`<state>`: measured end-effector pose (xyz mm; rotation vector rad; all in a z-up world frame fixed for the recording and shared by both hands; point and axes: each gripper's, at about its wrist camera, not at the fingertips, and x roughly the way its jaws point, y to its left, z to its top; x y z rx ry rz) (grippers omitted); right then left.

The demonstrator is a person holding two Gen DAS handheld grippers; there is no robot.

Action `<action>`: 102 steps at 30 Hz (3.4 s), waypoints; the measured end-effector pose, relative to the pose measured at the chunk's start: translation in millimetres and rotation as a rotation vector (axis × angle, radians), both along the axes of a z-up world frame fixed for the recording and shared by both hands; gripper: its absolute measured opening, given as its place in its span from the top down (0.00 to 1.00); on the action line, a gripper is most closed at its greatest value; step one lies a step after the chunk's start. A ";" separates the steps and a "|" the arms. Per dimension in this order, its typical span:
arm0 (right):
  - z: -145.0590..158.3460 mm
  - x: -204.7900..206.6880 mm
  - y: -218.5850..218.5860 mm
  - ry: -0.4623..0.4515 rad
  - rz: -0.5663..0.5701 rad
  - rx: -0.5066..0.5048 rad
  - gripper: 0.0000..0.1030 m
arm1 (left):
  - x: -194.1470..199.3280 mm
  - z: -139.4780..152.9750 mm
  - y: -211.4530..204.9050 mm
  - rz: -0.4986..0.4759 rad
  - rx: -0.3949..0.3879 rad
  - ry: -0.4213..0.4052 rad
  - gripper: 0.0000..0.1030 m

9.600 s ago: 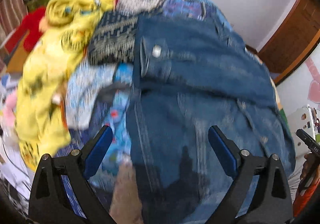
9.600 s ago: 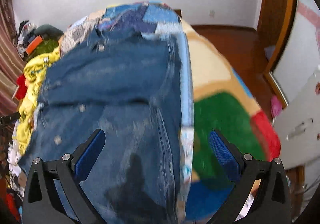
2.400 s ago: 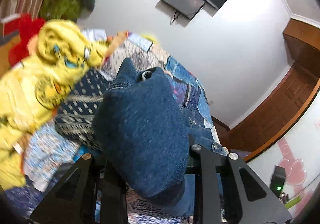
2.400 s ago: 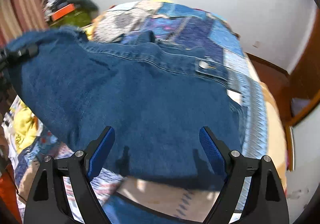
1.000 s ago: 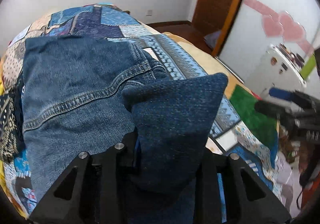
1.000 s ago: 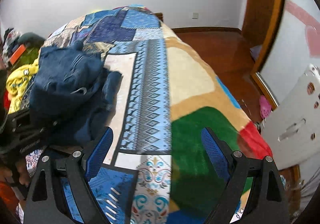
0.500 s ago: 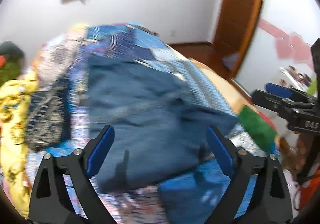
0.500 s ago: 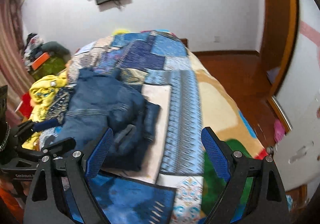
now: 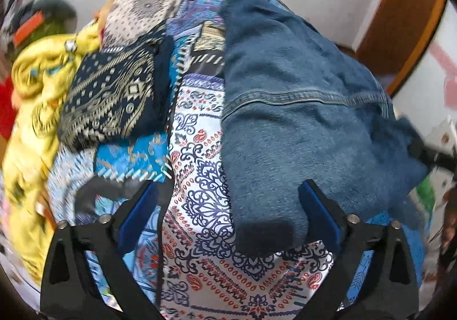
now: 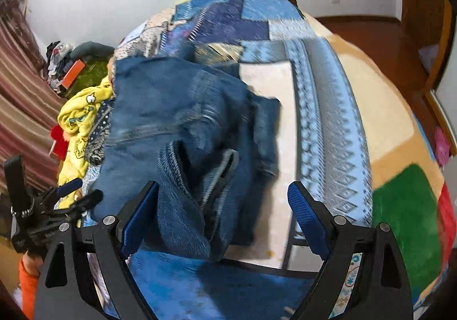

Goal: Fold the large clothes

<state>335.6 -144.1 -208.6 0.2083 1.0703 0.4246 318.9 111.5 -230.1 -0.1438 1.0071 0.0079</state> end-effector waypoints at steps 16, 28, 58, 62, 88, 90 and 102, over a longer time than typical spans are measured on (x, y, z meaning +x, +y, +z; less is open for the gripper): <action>13.7 -10.3 -6.5 -0.013 0.043 -0.042 0.03 | 3.2 17.3 1.0 -0.034 0.054 -0.013 0.00; 3.6 53.7 16.9 0.063 0.121 0.080 0.03 | 69.4 24.5 25.9 -0.101 -0.094 0.018 0.00; -35.8 95.9 40.7 0.244 0.215 0.258 0.63 | 119.0 -8.2 5.2 -0.205 -0.514 0.115 0.50; -6.1 83.2 52.6 0.191 0.219 0.229 0.67 | 93.1 31.3 2.4 -0.223 -0.458 0.029 0.52; 92.7 119.4 268.6 -0.076 0.411 0.242 0.68 | 58.7 148.4 235.4 0.025 -0.419 -0.298 0.52; 76.8 132.9 282.1 -0.047 0.409 0.236 0.68 | 77.1 129.1 252.2 0.053 -0.434 -0.264 0.52; -28.9 194.9 324.1 0.066 0.363 0.139 0.59 | 148.1 -20.4 296.2 0.241 -0.487 -0.043 0.44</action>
